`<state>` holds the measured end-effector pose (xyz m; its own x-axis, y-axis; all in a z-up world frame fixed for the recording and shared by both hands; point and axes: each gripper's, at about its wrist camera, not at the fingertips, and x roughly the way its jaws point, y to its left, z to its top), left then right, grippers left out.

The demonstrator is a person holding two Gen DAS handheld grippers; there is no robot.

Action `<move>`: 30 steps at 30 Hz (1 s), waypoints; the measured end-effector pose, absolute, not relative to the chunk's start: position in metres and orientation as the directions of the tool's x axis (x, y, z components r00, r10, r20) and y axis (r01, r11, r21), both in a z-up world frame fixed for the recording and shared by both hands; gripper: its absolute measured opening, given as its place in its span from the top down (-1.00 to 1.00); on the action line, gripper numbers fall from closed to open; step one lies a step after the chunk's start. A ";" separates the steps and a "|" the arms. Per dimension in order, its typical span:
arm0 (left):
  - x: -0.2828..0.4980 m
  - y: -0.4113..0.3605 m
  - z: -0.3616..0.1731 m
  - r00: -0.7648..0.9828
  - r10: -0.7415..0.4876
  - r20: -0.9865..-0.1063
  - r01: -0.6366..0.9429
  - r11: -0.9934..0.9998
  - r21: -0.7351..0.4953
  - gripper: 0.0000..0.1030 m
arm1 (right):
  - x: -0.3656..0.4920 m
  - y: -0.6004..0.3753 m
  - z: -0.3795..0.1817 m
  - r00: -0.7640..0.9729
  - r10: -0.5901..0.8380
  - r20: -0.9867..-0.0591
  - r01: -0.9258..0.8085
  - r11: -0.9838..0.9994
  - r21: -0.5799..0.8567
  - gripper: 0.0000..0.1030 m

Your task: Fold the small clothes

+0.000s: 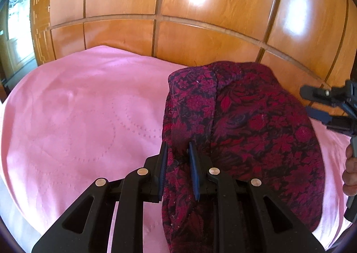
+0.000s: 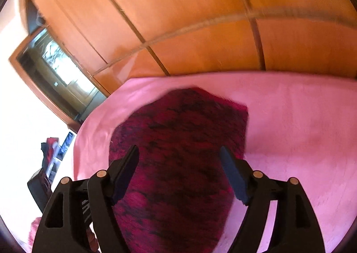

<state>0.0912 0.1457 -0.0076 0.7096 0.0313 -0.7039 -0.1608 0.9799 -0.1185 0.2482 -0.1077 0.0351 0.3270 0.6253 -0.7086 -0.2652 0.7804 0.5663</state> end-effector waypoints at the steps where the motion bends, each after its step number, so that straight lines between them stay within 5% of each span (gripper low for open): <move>1: 0.093 0.144 -0.008 0.704 0.042 -0.709 -0.160 0.982 -0.101 0.60 | 0.248 -0.109 0.028 0.312 0.619 -0.721 -0.253 0.786 0.564 -0.60; 3: 0.095 0.142 -0.010 0.693 0.102 -0.714 -0.189 0.981 -0.044 0.16 | 0.244 -0.109 0.017 0.286 0.614 -0.736 -0.243 0.789 0.564 -0.73; 8: 0.106 0.154 -0.020 0.659 0.075 -0.749 -0.178 0.982 -0.058 0.14 | 0.234 -0.120 -0.018 0.198 0.748 -0.634 -0.175 0.663 0.728 -0.96; 16: 0.118 0.179 -0.037 0.639 -0.033 -0.768 -0.133 0.979 -0.153 0.18 | 0.229 -0.113 -0.057 0.100 0.890 -0.445 -0.104 0.455 0.885 -0.96; 18: 0.119 0.186 -0.042 0.643 -0.080 -0.762 -0.121 0.971 -0.204 0.40 | 0.232 -0.102 -0.055 0.092 0.888 -0.451 -0.124 0.460 0.879 -0.95; 21: 0.114 0.190 -0.044 0.668 -0.137 -0.732 -0.093 0.960 -0.265 0.75 | 0.232 -0.085 -0.036 0.089 0.880 -0.467 -0.191 0.475 0.859 -0.65; 23: 0.107 0.186 -0.042 0.682 -0.137 -0.719 -0.083 0.961 -0.263 0.82 | 0.224 -0.079 -0.011 0.098 0.870 -0.484 -0.264 0.492 0.830 -0.47; 30: 0.086 0.146 -0.012 0.735 -0.173 -0.655 -0.004 0.966 -0.260 0.89 | 0.179 -0.092 0.042 0.153 0.868 -0.473 -0.368 0.494 0.787 -0.36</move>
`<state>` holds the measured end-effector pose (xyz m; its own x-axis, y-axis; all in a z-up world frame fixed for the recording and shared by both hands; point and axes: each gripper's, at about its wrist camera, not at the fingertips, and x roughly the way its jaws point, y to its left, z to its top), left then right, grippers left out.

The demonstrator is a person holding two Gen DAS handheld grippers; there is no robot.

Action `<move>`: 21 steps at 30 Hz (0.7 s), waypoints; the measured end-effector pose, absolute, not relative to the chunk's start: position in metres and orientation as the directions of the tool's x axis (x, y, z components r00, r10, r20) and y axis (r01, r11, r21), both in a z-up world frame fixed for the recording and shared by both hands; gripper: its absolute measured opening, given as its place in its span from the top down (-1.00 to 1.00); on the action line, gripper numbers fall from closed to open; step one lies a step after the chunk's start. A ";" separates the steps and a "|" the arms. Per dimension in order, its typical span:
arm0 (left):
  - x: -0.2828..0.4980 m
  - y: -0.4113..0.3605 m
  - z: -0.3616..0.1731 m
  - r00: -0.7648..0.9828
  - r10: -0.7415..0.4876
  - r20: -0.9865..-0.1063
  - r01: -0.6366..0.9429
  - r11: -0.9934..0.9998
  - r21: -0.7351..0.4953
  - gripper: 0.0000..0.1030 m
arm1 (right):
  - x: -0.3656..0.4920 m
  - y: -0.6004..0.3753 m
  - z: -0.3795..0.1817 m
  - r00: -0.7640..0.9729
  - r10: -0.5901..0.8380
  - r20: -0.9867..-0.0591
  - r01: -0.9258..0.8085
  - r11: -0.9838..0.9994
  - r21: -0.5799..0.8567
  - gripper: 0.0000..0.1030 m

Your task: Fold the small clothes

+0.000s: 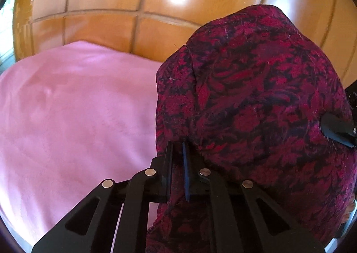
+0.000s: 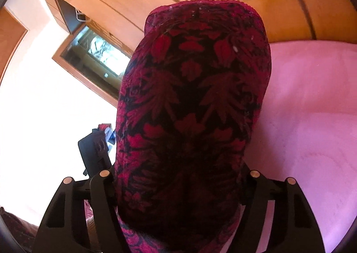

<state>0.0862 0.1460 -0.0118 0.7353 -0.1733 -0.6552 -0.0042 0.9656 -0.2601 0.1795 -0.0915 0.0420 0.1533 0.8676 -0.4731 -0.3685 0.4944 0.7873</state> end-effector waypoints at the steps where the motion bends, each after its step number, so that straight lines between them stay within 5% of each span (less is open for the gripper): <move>1: 0.087 0.137 -0.007 0.739 -0.188 -0.647 0.017 0.965 -0.262 0.89 | 0.172 -0.107 0.049 0.179 0.868 -0.462 -0.361 0.495 0.790 -0.36; 12: 0.143 -0.092 0.009 0.560 -0.469 -0.683 0.426 0.870 -0.248 0.89 | 0.100 -0.320 0.061 0.506 0.714 -0.485 -0.128 0.618 0.776 -0.35; 18: 0.160 -0.192 -0.020 0.490 -0.438 -0.754 0.495 0.852 -0.172 0.89 | 0.066 -0.415 0.007 0.579 0.581 -0.571 0.098 0.646 0.757 -0.34; 21: 0.158 -0.206 -0.023 0.495 -0.429 -0.756 0.513 0.846 -0.145 0.89 | 0.048 -0.435 -0.024 0.593 0.557 -0.581 0.179 0.613 0.770 -0.54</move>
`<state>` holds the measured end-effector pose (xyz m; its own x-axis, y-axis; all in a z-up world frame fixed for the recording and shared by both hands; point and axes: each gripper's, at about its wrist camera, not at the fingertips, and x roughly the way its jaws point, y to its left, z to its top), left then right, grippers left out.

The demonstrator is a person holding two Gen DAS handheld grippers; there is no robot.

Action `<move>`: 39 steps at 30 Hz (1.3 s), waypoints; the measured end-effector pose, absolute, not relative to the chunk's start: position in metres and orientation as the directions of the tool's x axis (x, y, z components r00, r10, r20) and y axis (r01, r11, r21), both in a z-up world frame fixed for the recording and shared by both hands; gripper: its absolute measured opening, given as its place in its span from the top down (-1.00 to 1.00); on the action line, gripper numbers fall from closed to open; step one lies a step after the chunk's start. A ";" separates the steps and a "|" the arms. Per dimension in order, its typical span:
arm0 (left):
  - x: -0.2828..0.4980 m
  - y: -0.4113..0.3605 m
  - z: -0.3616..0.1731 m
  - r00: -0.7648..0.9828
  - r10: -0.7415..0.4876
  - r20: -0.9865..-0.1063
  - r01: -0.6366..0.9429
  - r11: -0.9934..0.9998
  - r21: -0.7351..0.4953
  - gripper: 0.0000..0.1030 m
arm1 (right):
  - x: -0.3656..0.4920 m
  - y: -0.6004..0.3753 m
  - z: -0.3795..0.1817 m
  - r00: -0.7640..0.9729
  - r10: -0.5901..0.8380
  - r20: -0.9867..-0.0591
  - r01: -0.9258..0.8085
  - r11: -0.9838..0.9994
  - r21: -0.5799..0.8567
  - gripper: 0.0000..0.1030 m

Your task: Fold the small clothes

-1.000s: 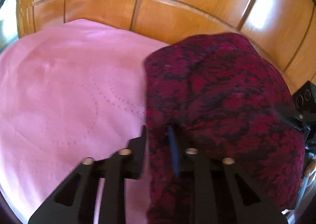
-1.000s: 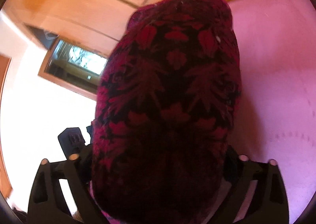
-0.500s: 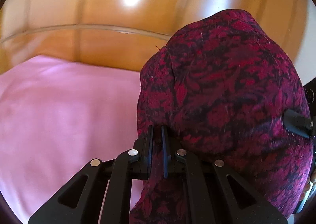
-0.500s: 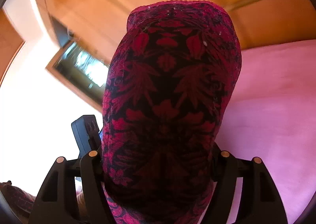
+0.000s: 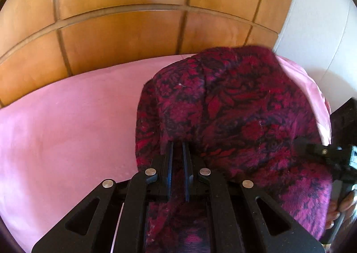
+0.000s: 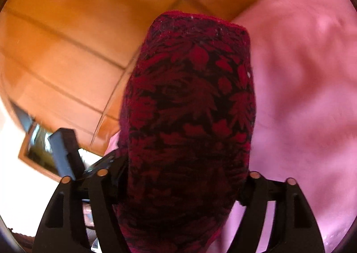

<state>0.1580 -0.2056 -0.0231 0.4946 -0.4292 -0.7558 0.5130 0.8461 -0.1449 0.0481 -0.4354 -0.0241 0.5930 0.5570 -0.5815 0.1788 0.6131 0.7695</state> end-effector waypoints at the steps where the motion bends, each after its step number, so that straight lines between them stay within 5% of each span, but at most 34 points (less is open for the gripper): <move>1: 0.153 -0.207 -0.021 0.499 -0.434 -0.750 0.515 0.845 -0.146 0.89 | 0.044 -0.437 -0.028 0.602 0.536 -0.592 0.198 0.618 0.761 -0.62; 6: 0.143 -0.194 -0.018 0.541 -0.413 -0.733 0.508 0.855 -0.106 0.89 | 0.024 -0.438 0.016 0.623 0.337 -0.706 0.254 0.766 0.590 -0.72; 8: 0.137 -0.197 -0.017 0.550 -0.410 -0.727 0.490 0.864 -0.117 0.89 | 0.020 -0.428 0.048 0.649 0.209 -0.731 0.262 0.841 0.473 -0.38; 11: 0.131 -0.194 -0.016 0.556 -0.413 -0.721 0.469 0.872 -0.137 0.89 | 0.034 -0.402 0.081 0.664 0.097 -0.742 0.236 0.914 0.331 -0.21; 14: 0.127 -0.192 -0.014 0.567 -0.389 -0.726 0.453 0.883 -0.119 0.89 | 0.059 -0.369 0.073 0.631 0.042 -0.775 0.196 0.958 0.211 -0.02; 21: 0.142 -0.178 -0.035 0.570 -0.332 -0.751 0.371 0.920 -0.125 0.89 | 0.113 -0.315 0.048 0.529 -0.138 -0.837 0.150 0.986 -0.068 -0.02; 30: 0.123 -0.158 -0.021 0.571 -0.354 -0.741 0.343 0.923 -0.177 0.89 | 0.091 -0.341 0.044 0.575 -0.099 -0.812 0.197 0.980 0.020 -0.10; 34: 0.109 -0.149 -0.012 0.604 -0.351 -0.715 0.337 0.926 -0.169 0.41 | 0.075 -0.342 0.057 0.595 -0.096 -0.798 0.247 0.967 0.069 -0.45; 39: 0.096 -0.140 -0.002 0.628 -0.350 -0.695 0.330 0.929 -0.168 0.17 | 0.057 -0.335 0.067 0.605 -0.113 -0.788 0.281 0.957 0.078 -0.65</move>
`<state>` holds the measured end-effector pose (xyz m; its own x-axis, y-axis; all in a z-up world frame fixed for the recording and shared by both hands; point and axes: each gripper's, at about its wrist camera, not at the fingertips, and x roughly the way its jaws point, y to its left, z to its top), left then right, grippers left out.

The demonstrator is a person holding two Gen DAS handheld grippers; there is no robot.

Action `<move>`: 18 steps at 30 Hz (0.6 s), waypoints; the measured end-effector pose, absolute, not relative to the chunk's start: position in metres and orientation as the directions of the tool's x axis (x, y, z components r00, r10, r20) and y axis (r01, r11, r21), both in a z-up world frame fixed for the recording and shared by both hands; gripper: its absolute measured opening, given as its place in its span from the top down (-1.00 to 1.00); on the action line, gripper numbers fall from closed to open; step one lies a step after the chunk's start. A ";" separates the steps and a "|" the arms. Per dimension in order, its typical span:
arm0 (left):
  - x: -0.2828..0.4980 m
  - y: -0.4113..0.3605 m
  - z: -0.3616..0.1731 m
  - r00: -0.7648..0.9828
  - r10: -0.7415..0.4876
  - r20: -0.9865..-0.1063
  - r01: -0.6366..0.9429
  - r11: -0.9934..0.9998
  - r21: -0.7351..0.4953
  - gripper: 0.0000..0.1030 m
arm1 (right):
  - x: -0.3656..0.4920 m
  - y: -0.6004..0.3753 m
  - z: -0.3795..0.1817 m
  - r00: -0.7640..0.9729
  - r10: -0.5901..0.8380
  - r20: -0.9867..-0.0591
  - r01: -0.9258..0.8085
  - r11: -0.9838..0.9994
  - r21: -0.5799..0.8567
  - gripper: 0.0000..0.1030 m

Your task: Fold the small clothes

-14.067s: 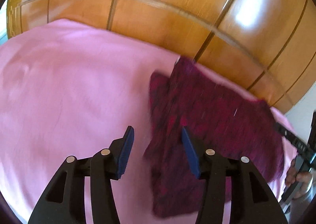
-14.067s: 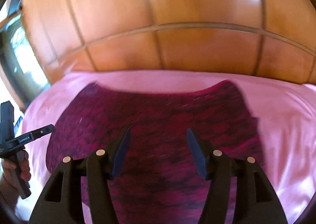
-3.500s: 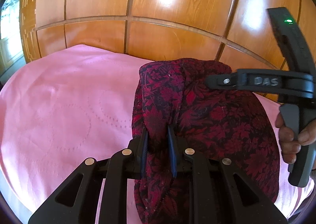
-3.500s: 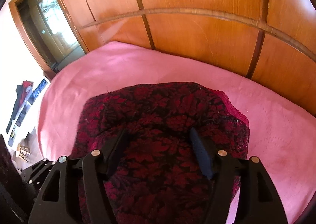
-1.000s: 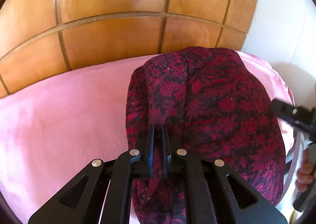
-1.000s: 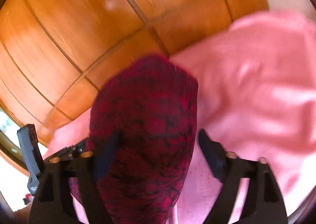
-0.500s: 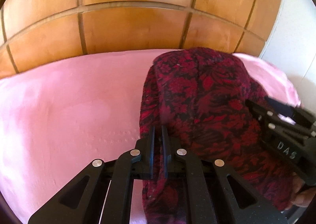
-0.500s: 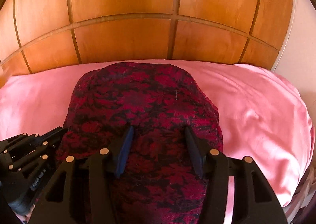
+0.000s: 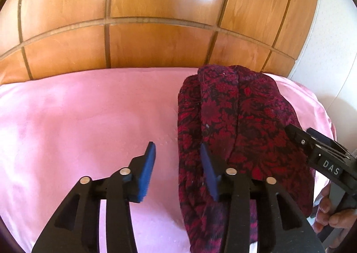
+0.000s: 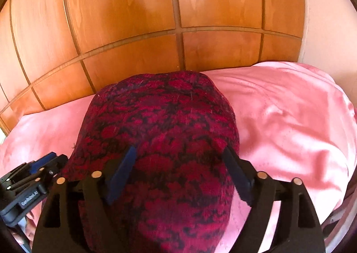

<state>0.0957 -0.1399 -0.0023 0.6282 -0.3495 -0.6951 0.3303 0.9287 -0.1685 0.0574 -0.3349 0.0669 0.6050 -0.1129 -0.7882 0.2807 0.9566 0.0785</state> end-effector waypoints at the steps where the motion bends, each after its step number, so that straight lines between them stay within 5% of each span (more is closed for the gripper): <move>1: 0.093 -0.139 -0.001 0.634 -0.349 -0.690 0.330 0.929 -0.167 0.15 | 0.055 -0.334 0.068 0.608 -0.118 -0.785 0.287 0.955 0.078 -0.68; 18: 0.045 -0.119 0.018 0.731 -0.276 -0.625 0.275 0.956 -0.101 -0.64 | -0.016 -0.285 0.094 0.599 -0.280 -0.750 0.413 0.911 -0.011 -0.95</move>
<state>0.0452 -0.1189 0.0182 0.7306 -0.2760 -0.6246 0.2749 0.9562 -0.1011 -0.0165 -0.2848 0.0940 0.5989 -0.2804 -0.7501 0.4129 0.9107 -0.0108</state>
